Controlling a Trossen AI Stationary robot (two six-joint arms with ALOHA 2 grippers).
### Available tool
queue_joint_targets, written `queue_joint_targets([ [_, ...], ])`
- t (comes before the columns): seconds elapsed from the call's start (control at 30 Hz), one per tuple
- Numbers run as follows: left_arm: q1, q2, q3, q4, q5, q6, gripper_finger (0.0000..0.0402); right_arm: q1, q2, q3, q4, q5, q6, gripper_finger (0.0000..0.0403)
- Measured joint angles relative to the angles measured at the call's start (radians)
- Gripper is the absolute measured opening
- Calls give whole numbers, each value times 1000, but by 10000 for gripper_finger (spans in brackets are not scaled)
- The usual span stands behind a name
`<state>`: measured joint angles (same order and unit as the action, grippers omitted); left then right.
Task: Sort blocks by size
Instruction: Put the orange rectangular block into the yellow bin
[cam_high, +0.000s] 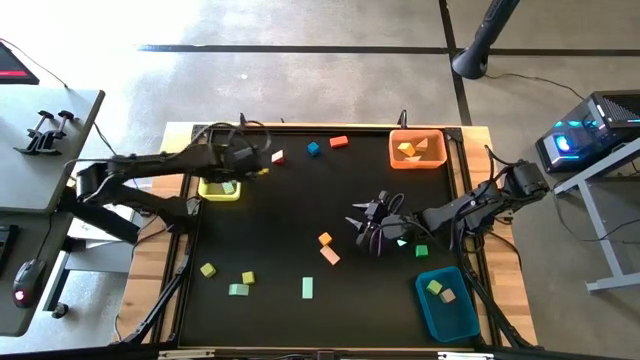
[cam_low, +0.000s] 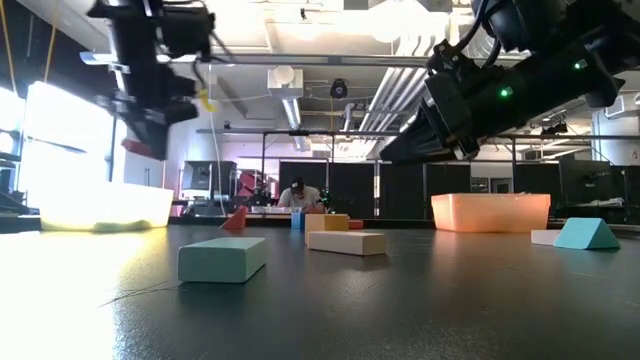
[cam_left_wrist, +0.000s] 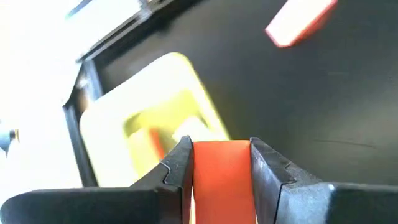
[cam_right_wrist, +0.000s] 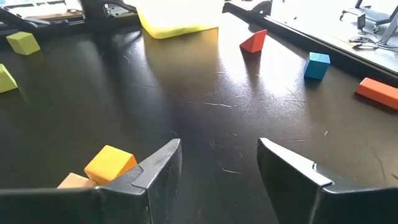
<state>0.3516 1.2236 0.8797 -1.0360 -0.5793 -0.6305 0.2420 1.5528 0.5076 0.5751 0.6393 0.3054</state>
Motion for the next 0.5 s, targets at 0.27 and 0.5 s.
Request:
queue_joint_targets([
  [0.27,153,-56,-172,68,23,-49,114,0,0,0,20,0,0,206],
  [0.5,186,-56,-215,110,27,-29,188,0,0,0,21,0,0,206],
])
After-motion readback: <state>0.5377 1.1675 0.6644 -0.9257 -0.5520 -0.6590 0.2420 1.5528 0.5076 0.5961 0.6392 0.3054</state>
